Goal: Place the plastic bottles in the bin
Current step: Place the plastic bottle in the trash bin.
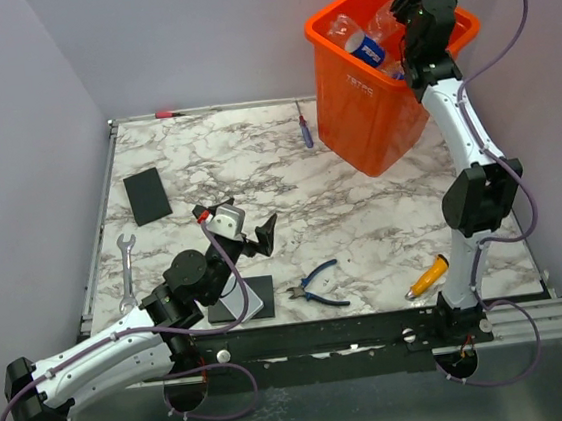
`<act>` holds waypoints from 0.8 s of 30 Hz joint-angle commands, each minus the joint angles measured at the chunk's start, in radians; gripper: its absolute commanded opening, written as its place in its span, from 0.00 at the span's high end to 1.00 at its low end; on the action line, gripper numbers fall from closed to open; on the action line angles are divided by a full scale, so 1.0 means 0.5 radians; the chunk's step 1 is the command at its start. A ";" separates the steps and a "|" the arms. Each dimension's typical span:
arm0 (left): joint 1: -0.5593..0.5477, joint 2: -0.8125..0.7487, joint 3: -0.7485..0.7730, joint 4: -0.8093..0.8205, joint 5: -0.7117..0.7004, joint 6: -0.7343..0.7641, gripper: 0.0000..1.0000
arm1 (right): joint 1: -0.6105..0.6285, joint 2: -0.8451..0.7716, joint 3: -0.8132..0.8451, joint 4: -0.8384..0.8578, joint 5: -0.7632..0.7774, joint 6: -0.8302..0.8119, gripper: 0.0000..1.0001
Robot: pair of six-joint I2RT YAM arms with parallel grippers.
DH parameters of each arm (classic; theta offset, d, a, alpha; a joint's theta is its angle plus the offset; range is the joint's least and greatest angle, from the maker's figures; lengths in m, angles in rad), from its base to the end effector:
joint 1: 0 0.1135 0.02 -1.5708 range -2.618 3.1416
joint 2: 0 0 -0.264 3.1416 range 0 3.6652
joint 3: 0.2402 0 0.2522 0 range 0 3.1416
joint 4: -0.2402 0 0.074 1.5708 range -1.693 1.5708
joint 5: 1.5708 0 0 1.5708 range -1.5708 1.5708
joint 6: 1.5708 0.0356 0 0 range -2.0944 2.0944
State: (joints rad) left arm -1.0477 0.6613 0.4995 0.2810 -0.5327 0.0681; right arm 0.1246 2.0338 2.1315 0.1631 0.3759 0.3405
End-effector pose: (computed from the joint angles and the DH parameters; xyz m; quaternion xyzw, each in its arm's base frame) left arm 0.0991 -0.1356 0.3078 0.1720 0.6475 -0.1853 0.7189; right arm 0.4773 0.0466 0.4609 0.2118 0.5790 0.0688 0.7843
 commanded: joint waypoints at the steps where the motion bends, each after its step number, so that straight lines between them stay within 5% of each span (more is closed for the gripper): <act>1: 0.003 -0.001 0.041 -0.019 -0.003 -0.017 0.01 | 0.012 -0.239 -0.046 -0.132 -0.148 0.091 0.58; 3: 0.003 -0.006 0.041 -0.019 0.011 -0.030 0.01 | 0.012 -0.300 -0.051 -0.198 -0.081 0.055 0.39; 7: 0.003 -0.008 0.041 -0.022 0.034 -0.048 0.01 | 0.012 -0.438 -0.124 -0.240 0.046 -0.024 0.24; 16: 0.001 0.030 0.054 -0.061 0.020 -0.095 0.01 | 0.048 -0.804 -0.204 -0.320 -0.046 0.028 0.10; 24: 0.000 0.069 0.105 -0.149 0.000 -0.198 0.01 | 0.256 -1.496 -0.756 -0.315 -0.560 0.083 0.09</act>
State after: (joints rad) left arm -1.0477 0.6971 0.5148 0.2363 -0.5289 0.0135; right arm 0.1997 1.4296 1.8385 0.0292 0.2634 0.3641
